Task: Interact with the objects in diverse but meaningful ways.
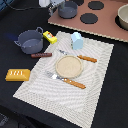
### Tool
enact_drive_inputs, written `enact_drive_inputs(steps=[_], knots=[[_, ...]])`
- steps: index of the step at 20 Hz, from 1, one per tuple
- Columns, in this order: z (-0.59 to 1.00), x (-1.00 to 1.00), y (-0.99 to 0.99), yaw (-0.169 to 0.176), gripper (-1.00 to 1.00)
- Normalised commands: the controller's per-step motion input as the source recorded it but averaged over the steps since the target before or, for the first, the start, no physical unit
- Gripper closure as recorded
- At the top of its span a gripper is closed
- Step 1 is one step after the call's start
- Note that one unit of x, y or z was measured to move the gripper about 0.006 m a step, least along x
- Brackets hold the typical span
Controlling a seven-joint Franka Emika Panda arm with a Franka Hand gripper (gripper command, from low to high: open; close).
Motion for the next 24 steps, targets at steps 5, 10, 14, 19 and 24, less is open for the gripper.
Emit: enact_drive_inputs(steps=[5,10,14,19,24], knots=[[-0.08,0.00,0.06,0.010,1.00],[-0.08,0.00,0.05,0.010,1.00],[-0.09,0.00,0.07,0.006,1.00],[-0.05,0.03,0.08,0.004,1.00],[0.24,0.29,0.13,0.006,1.00]])
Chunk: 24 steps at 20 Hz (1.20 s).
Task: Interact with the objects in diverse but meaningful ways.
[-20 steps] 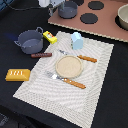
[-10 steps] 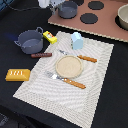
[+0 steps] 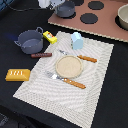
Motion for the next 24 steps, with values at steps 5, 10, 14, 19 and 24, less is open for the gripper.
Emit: enact_drive_inputs(steps=[5,10,14,19,24], knots=[[0.87,0.70,0.29,-0.017,1.00],[0.98,0.97,0.34,-0.018,1.00],[0.64,0.96,0.14,-0.030,1.00],[0.41,0.97,0.07,-0.033,1.00],[0.28,0.97,0.06,-0.026,1.00]])
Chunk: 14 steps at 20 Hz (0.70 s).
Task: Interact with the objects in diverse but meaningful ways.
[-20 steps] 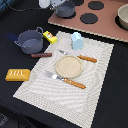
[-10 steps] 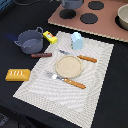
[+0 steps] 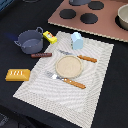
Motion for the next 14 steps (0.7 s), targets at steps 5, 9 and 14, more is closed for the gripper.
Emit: enact_drive_inputs(steps=[5,9,14], knots=[[0.20,0.97,0.07,-0.019,1.00],[0.09,0.95,0.09,-0.015,1.00],[0.00,0.89,0.16,-0.002,1.00]])
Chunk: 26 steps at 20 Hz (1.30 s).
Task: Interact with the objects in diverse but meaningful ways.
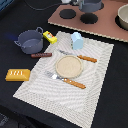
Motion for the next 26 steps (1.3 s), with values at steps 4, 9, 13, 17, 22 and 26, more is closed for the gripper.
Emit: enact_drive_inputs(steps=[4,9,13,17,22,26], knots=[[-0.01,0.73,0.14,0.000,1.00],[-0.02,0.17,0.22,0.041,1.00],[0.00,-0.08,0.19,0.085,1.00],[0.00,-0.20,0.20,0.103,1.00],[0.02,0.00,0.08,0.066,-1.00],[0.19,0.21,-0.01,0.000,-1.00]])
